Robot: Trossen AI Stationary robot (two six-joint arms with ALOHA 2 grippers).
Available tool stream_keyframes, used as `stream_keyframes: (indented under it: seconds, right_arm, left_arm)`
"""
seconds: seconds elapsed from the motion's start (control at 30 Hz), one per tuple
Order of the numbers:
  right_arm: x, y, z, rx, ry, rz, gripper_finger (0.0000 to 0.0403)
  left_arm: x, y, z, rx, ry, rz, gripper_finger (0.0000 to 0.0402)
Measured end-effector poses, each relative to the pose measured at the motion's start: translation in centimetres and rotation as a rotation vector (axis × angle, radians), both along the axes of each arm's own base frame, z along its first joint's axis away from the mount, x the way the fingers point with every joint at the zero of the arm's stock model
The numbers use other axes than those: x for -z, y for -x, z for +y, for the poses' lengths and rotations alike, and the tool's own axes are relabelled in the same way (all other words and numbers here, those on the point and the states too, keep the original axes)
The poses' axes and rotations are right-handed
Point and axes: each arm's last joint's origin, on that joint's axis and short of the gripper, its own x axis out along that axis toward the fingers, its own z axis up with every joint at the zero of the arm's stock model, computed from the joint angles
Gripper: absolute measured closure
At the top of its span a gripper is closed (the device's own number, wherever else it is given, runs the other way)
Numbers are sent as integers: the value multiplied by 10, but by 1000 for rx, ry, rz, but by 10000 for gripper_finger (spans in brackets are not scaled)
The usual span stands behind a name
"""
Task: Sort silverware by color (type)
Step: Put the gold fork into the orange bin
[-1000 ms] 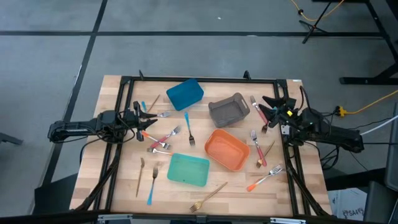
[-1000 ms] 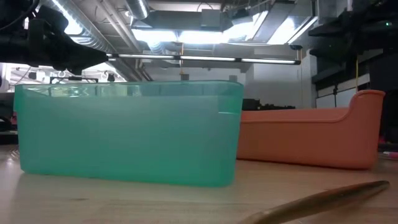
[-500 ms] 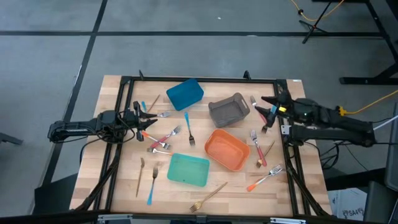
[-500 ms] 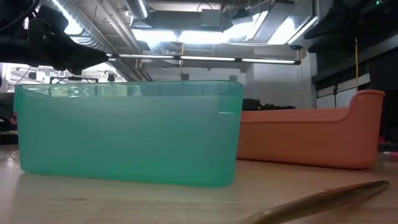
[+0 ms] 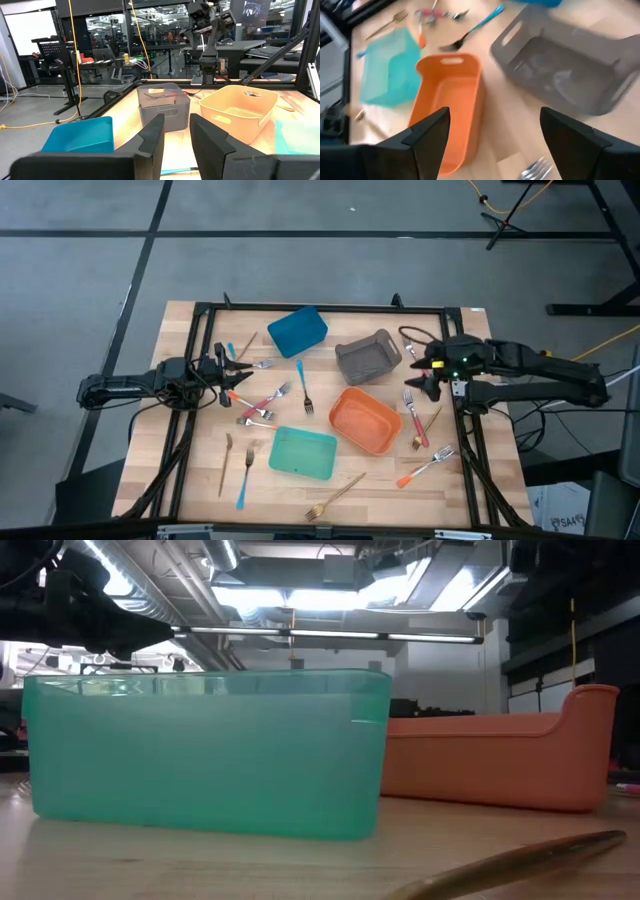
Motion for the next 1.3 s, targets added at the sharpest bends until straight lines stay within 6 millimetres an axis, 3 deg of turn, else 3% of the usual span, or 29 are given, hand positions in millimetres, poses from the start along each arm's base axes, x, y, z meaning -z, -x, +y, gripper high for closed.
stream_keyframes:
  seconds: [0.3,0.77,1.03,1.3]
  right_arm:
    - [10,-16,26,-223,-37,86,107]
    - [23,-13,83,-502,12,204,107]
    - [46,-11,105,-625,95,444,107]
    - [74,-12,109,-655,260,773,107]
  left_arm:
    - [0,0,0,-1,0,0,316]
    - [0,0,0,0,0,0,316]
    - [0,0,0,0,0,0,316]
    - [0,0,0,0,0,0,316]
